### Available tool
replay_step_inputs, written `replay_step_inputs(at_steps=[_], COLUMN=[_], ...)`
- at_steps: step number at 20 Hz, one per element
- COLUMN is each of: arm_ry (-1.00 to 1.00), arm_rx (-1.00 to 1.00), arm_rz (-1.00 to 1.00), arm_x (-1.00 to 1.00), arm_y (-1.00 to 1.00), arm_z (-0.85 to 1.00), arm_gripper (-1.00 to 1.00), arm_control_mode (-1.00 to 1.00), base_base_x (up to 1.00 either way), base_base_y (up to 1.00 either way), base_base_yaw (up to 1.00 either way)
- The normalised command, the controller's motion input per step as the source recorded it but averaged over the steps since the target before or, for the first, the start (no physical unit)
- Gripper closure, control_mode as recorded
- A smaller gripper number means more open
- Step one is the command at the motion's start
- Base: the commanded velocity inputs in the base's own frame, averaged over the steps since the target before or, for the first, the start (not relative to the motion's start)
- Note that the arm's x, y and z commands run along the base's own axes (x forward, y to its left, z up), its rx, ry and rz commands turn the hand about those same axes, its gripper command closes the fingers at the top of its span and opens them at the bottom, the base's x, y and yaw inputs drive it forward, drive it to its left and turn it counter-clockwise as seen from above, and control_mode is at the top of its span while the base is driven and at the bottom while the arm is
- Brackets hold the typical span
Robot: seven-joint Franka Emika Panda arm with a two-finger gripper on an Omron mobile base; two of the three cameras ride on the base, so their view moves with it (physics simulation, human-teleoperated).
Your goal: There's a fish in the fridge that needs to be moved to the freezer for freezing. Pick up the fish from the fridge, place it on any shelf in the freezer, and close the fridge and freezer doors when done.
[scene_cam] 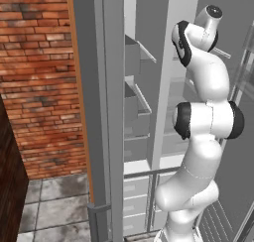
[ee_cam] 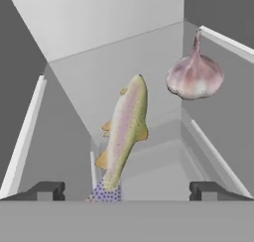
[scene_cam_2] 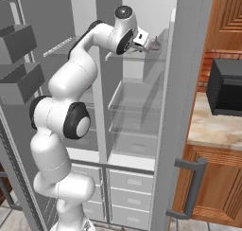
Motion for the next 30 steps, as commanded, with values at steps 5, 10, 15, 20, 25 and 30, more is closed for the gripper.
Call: replay_step_inputs(at_steps=[5,10,15,20,25,30], arm_ry=[0.05,0.02,0.12,0.14,0.19,0.20], arm_rx=[0.00,0.00,0.00,0.00,0.00,-0.02], arm_rz=[0.03,0.07,0.05,0.05,0.06,0.04], arm_x=[0.56,0.24,0.67,0.81,0.84,0.67], arm_y=[-0.05,-0.62,-0.07,0.00,0.02,0.25], arm_z=[-0.14,0.00,0.00,0.00,-0.04,-0.77], arm_gripper=[-1.00,-1.00,-1.00,-1.00,-1.00,1.00], arm_control_mode=[-1.00,-1.00,-1.00,-1.00,-1.00,-1.00], base_base_x=[0.00,0.00,0.00,0.00,0.00,0.00], base_base_y=[0.00,0.00,0.00,0.00,0.00,0.00], base_base_yaw=[0.00,0.00,0.00,0.00,0.00,0.00])
